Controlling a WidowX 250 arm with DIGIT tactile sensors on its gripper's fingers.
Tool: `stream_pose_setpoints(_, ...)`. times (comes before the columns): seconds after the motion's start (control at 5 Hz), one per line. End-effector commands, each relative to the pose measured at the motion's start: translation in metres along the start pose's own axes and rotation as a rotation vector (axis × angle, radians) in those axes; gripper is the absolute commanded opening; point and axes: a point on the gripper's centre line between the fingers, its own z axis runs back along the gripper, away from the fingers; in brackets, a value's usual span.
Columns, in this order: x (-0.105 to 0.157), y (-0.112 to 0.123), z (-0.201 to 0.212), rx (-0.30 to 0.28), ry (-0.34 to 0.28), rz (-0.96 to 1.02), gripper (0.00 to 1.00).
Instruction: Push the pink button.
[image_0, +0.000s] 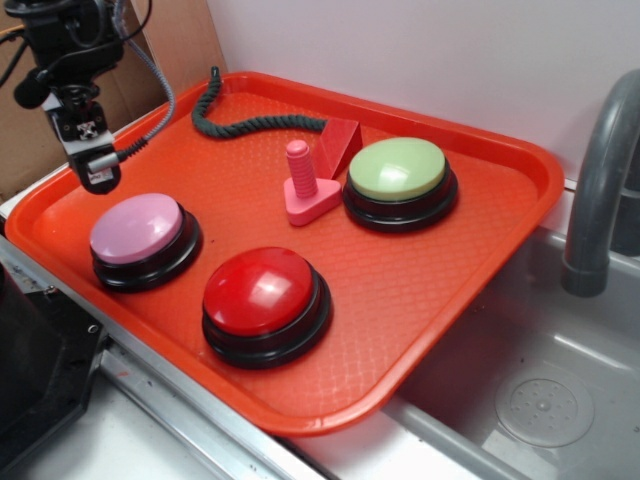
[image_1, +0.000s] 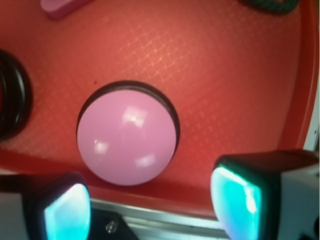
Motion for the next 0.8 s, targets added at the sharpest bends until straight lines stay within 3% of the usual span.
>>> stream_pose_setpoints(0.0,0.005,0.008,0.021,0.046,-0.040,0.009,1.00)
stream_pose_setpoints(0.6,0.005,0.008,0.034,0.049,-0.056,0.026,1.00)
